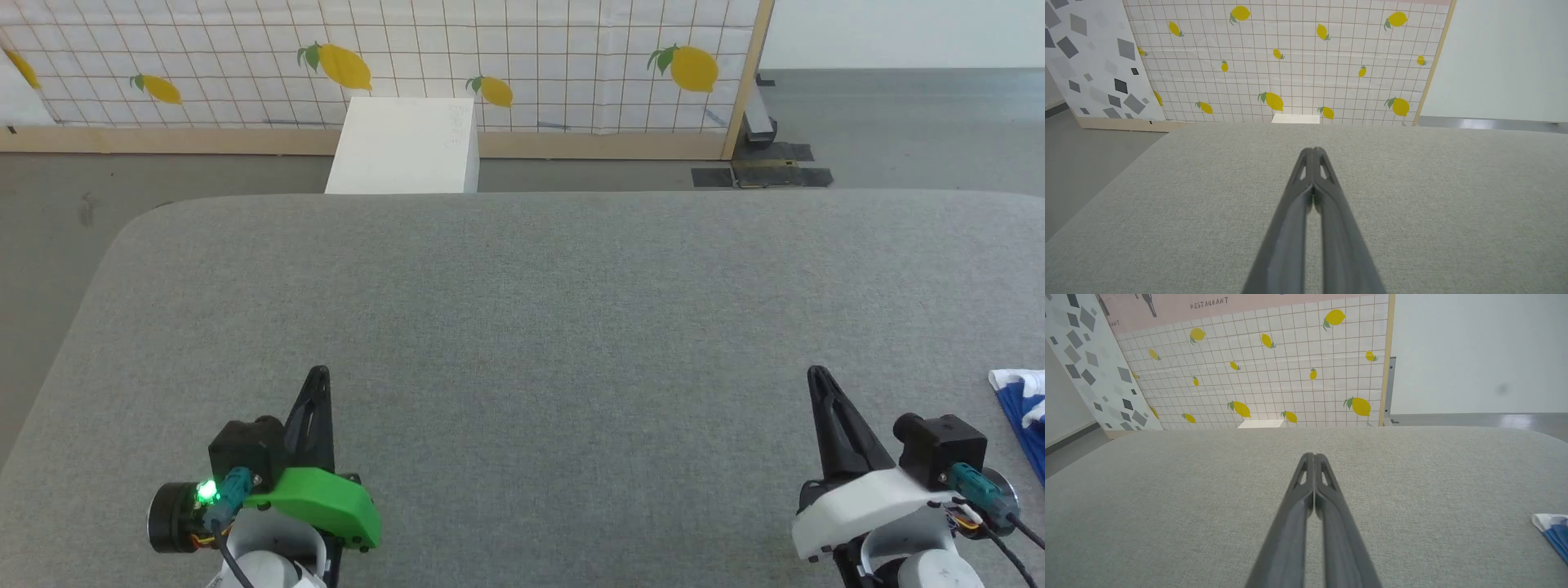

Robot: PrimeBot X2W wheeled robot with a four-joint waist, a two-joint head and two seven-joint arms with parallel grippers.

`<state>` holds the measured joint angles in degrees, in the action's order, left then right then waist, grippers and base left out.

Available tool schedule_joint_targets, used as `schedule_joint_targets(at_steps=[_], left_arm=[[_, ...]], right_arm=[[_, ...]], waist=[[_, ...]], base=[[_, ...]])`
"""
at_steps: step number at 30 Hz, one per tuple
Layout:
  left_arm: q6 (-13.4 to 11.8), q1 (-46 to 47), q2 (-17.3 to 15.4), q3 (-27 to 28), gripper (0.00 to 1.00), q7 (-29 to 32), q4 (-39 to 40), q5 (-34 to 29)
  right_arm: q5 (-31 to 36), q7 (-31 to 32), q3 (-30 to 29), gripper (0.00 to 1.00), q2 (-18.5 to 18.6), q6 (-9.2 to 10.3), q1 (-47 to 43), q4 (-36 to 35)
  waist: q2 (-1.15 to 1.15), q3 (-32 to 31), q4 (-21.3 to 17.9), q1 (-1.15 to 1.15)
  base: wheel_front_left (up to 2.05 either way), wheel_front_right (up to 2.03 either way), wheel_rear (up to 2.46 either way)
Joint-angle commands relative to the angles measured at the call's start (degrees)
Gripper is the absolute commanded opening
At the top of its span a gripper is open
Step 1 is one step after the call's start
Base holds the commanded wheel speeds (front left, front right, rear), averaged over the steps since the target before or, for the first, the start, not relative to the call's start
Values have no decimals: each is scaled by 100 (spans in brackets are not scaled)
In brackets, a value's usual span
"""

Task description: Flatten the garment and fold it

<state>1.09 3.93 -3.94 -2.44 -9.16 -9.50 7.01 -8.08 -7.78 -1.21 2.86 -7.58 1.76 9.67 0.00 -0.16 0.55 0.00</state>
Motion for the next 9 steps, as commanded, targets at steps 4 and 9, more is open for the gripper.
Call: schedule_joint_targets(at_steps=[4, 9], left_arm=[[-43, -114, 28, 36, 0, 68, 89, -116], [-47, -132, 33, 50, 0, 124, 146, -155]], right_arm=[[96, 68, 19, 0, 1, 4, -69, -97], [142, 115, 25, 0, 1, 4, -76, -154]], waist=[[0, 1, -3, 0], [0, 2, -6, 0]], base=[[0, 0, 0], [0, 0, 0]])
